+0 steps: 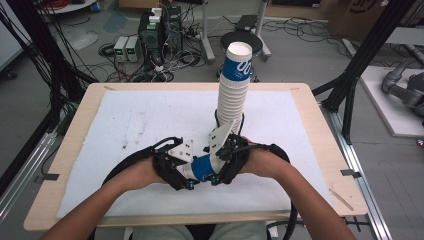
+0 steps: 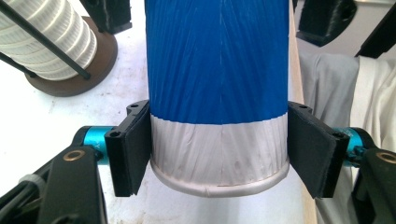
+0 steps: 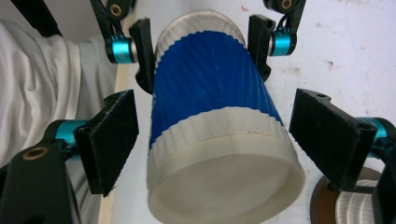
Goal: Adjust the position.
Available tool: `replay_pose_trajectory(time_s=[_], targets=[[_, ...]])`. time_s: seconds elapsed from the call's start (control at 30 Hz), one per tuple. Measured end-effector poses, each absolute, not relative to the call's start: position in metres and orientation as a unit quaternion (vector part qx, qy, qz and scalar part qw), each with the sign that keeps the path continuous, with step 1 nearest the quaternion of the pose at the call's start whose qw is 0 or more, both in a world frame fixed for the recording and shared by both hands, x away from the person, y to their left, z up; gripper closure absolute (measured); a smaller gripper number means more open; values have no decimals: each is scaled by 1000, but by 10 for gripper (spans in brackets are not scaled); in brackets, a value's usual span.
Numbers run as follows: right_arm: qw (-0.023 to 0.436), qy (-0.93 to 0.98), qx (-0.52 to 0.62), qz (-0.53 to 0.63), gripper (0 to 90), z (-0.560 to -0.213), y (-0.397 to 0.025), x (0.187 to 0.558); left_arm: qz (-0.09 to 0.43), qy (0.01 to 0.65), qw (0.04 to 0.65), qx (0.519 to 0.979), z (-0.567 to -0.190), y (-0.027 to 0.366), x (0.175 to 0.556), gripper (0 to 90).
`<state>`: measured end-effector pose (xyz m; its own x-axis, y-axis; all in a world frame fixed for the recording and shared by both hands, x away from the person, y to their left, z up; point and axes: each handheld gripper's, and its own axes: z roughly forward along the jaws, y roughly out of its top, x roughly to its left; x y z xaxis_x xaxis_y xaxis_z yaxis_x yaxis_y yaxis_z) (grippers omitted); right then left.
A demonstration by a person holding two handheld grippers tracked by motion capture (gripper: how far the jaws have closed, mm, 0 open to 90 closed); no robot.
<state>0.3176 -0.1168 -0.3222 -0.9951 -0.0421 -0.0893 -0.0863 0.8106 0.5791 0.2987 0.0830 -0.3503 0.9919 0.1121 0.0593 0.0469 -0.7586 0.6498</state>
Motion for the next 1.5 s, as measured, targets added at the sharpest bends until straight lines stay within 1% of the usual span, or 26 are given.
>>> replay_pose_trajectory(time_s=[0.07,0.13,0.23,0.27,0.43,0.6,0.7,0.83,1.03,1.23,1.43,1.5], targets=[[33,954,-34,297,170,-324,-116,318,45,40,343,938,-350,82,298,287],[32,956,-39,290,239,-326,-115,317,44,40,341,938,-350,81,298,287],[32,957,-46,283,265,-327,-113,317,44,41,337,939,-351,81,298,287],[31,958,-46,280,288,-328,-113,316,44,39,335,940,-351,80,298,287],[25,962,-52,268,302,-331,-112,316,40,37,330,942,-353,78,297,286],[21,962,-52,268,305,-332,-115,315,31,29,344,938,-355,79,298,267],[13,960,-48,277,303,-333,-119,314,18,26,373,927,-357,83,298,247],[12,956,-46,291,301,-331,-126,314,12,37,413,910,-358,90,301,192],[9,946,-24,322,300,-334,-143,315,19,51,467,882,-363,107,300,192],[12,932,-6,363,299,-341,-158,316,31,75,534,842,-374,121,296,185],[10,907,16,421,299,-352,-174,316,41,96,594,798,-387,128,292,166],[11,899,20,438,299,-356,-178,316,40,100,602,791,-389,128,292,163]])
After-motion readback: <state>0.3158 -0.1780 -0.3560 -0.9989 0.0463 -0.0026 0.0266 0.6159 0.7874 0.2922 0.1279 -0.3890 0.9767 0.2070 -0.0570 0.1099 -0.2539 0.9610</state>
